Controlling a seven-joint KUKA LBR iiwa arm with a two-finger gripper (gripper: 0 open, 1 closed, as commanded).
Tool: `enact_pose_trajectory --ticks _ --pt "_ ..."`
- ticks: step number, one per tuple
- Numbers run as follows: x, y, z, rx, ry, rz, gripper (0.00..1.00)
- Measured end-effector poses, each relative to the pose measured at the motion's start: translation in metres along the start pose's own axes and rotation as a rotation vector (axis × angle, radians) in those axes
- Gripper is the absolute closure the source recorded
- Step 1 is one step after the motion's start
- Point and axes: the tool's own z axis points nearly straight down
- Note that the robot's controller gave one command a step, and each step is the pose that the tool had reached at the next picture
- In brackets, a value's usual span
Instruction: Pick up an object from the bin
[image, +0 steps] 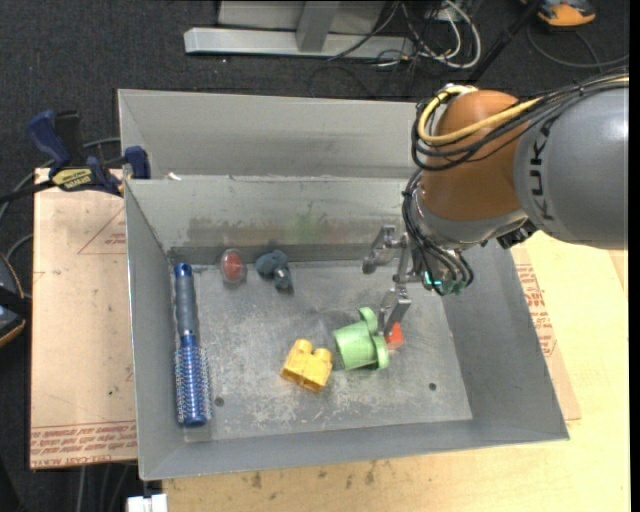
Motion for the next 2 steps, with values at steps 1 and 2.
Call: enact_pose_trajectory --ticks 1,2 --pt "0.040 0.022 0.097 0.003 -0.018 -0.272 0.00" --pt "0.034 -0.009 0.097 -0.005 -0.018 -0.180 0.00"
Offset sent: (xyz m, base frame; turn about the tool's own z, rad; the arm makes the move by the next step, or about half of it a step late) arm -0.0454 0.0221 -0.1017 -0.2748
